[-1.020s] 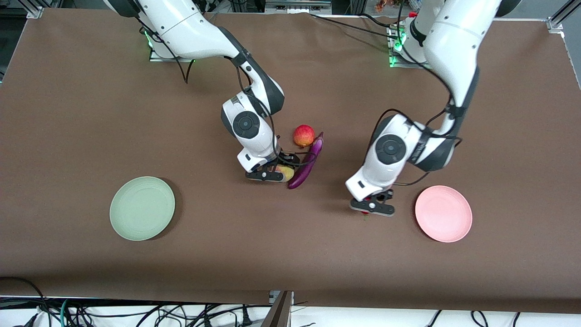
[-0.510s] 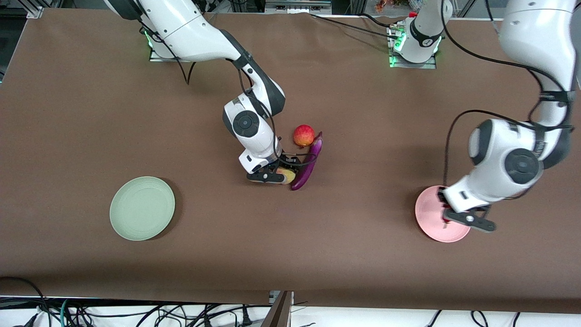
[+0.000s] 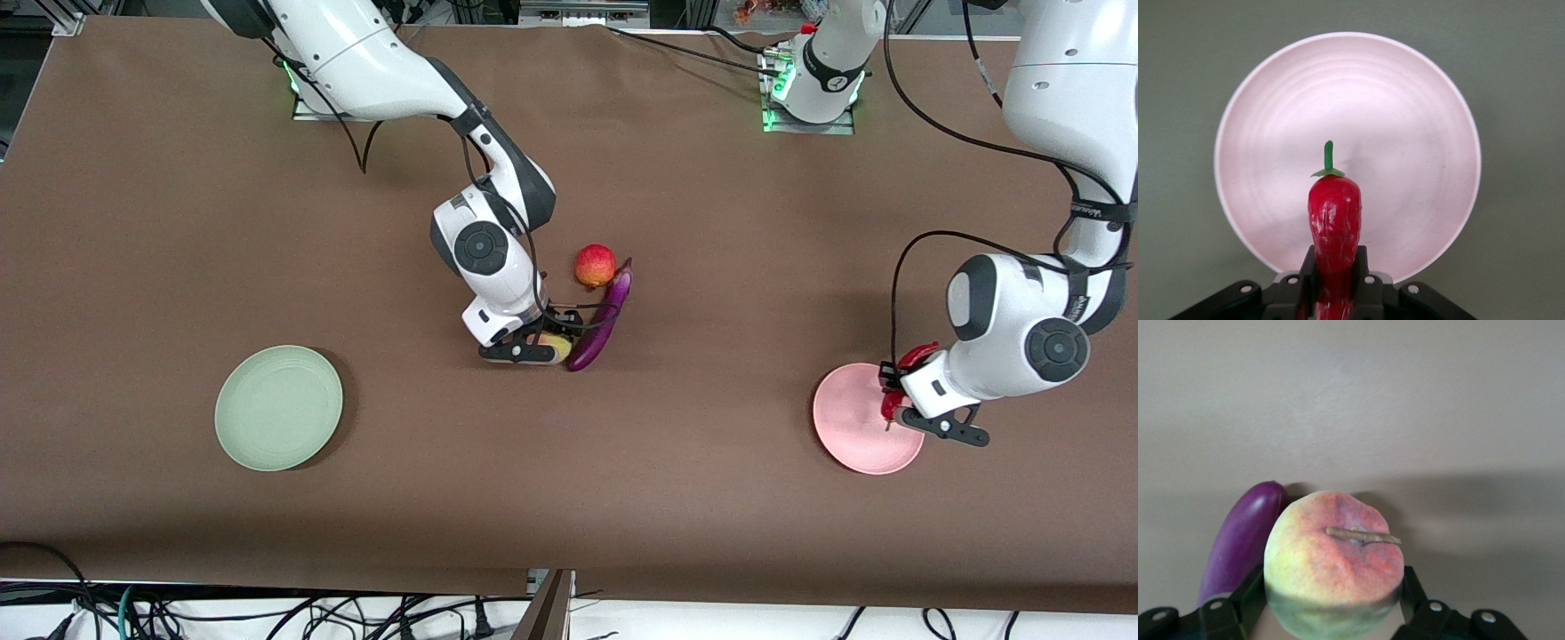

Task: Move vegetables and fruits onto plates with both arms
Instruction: 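Release the chili on the pink plate while the right gripper drops the peach, then grasp the purple eggplant with the left gripper while the right gripper reaches the apple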

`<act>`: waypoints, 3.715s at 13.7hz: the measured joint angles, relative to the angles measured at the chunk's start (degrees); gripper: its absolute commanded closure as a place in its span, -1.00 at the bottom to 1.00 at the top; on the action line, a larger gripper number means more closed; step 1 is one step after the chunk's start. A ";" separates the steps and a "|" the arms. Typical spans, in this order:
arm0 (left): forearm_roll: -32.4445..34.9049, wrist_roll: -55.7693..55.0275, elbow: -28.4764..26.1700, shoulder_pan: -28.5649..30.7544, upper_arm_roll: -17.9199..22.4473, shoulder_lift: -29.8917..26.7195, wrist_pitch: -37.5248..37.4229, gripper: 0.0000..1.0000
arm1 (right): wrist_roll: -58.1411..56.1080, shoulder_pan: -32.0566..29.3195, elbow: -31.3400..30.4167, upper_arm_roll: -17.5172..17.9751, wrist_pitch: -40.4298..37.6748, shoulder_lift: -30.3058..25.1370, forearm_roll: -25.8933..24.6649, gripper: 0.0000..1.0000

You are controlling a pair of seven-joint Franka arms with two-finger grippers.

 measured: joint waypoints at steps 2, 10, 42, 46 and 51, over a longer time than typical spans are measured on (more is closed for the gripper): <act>0.00 -0.02 0.04 -0.61 -0.01 1.58 2.50 1.00 | -6.50 -2.90 5.17 -0.43 -10.66 -0.98 -0.38 0.48; 0.80 0.17 3.29 -0.51 0.25 4.89 5.54 1.00 | -47.66 -23.39 7.80 -2.74 -28.10 -4.65 -1.17 0.43; -0.17 -56.80 8.04 -19.64 -20.71 10.31 -3.67 -1.00 | -36.79 -28.63 7.18 3.88 -28.13 -1.26 6.63 -0.99; -0.17 -58.55 8.07 -27.30 -14.34 11.37 0.38 -0.78 | -29.32 -24.82 7.18 4.52 -27.93 -1.26 6.73 -0.99; -0.15 -54.95 9.20 -31.59 -8.65 13.46 5.00 1.00 | -24.93 -20.35 7.14 4.59 -27.91 -1.24 6.76 -0.98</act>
